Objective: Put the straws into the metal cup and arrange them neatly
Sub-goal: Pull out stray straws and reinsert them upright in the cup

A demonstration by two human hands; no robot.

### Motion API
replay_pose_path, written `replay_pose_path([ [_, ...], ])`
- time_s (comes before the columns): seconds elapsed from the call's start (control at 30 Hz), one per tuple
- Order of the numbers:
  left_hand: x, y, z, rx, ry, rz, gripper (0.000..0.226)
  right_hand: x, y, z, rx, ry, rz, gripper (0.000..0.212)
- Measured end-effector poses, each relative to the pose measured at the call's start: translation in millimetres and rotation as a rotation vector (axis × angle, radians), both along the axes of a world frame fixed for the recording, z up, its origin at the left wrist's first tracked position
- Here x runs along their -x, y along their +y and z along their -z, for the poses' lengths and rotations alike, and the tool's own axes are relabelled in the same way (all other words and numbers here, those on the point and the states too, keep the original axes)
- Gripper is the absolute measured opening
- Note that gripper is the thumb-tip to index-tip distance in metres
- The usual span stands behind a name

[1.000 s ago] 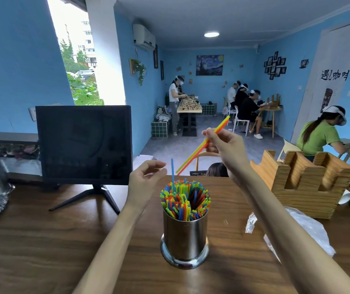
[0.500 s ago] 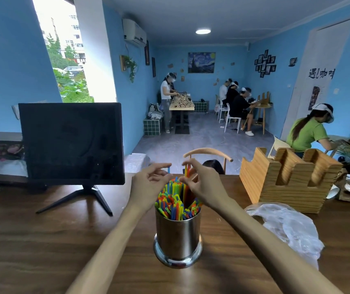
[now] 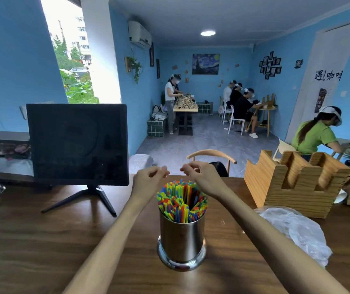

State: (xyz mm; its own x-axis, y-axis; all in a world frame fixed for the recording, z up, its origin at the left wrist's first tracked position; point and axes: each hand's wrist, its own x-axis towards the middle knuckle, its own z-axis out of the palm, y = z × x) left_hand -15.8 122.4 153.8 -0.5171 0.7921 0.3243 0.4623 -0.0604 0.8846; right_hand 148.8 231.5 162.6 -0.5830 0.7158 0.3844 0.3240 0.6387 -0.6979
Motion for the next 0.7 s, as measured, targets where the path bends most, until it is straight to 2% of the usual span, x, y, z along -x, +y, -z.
replay_pose_path([
  [0.1,0.3,14.5,-2.8,0.253,0.03,0.123,0.036,3.5,2.2,3.4,0.02,-0.046,-0.016,0.038],
  [0.17,2.4,21.0,-1.5,0.321,0.056,0.13,0.035,2.8,2.9,6.9,0.014,-0.077,-0.026,0.042],
  [0.27,4.5,23.8,-3.7,0.353,0.068,0.136,0.027,0.2,2.9,8.2,0.036,-0.1,-0.034,0.043],
  [0.4,4.0,24.1,-9.1,0.348,0.125,0.125,0.028,-4.1,3.7,7.8,0.039,-0.093,-0.035,0.038],
  [0.57,7.7,23.1,-22.1,0.386,0.049,0.168,0.031,-10.5,3.2,6.6,0.049,-0.087,-0.038,0.037],
  [0.7,12.3,21.9,-30.8,0.413,0.022,0.175,0.023,-13.4,-0.4,2.7,0.061,-0.066,-0.049,0.037],
])
